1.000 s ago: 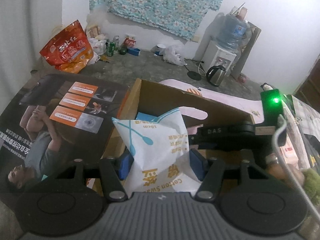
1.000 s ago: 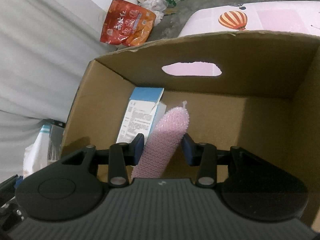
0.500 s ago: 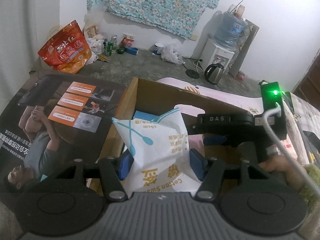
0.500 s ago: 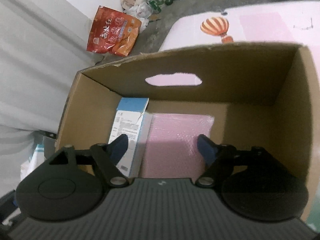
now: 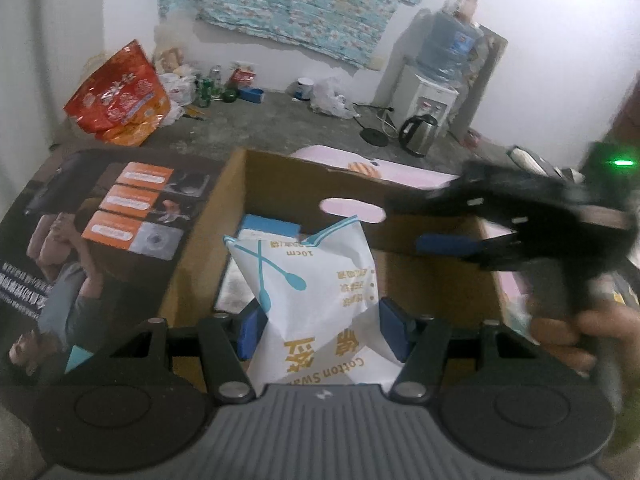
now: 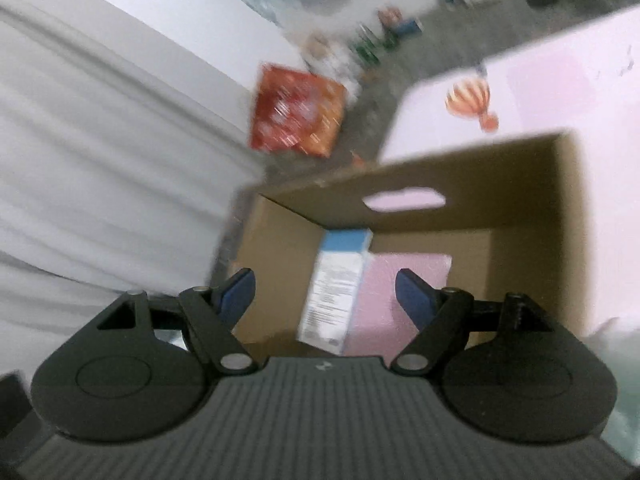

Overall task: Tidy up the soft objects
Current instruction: 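Open right tool dropping pink item while left tool releases cotton-swab bag into box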

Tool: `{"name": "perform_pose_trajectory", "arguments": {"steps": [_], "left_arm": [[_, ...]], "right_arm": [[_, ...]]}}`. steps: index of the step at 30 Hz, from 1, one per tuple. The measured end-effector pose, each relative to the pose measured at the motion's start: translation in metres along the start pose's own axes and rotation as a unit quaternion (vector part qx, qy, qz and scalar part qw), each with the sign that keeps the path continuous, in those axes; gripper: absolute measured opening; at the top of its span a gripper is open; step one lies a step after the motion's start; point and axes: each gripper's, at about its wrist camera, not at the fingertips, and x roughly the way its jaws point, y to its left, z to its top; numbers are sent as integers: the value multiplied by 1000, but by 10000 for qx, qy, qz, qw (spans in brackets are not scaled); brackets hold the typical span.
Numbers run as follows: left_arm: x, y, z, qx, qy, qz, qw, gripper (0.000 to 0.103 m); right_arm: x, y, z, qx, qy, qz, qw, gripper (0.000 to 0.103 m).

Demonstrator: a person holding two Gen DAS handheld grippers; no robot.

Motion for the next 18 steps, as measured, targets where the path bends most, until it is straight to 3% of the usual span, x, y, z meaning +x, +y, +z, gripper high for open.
{"name": "perform_pose_trajectory", "arguments": {"steps": [6, 14, 17, 18], "left_arm": [[38, -41, 18, 371, 407, -178, 9983, 62], [104, -85, 25, 565, 506, -370, 9964, 63], [125, -91, 26, 544, 549, -404, 9962, 70], [131, -91, 26, 515, 576, -427, 9961, 78]], "right_arm": [[-104, -13, -28, -185, -681, 325, 9970, 79], [-188, -68, -76, 137, -1378, 467, 9893, 80], [-203, -90, -91, 318, -1514, 448, 9869, 80], [-205, -95, -94, 345, -1533, 439, 9866, 80]]}}
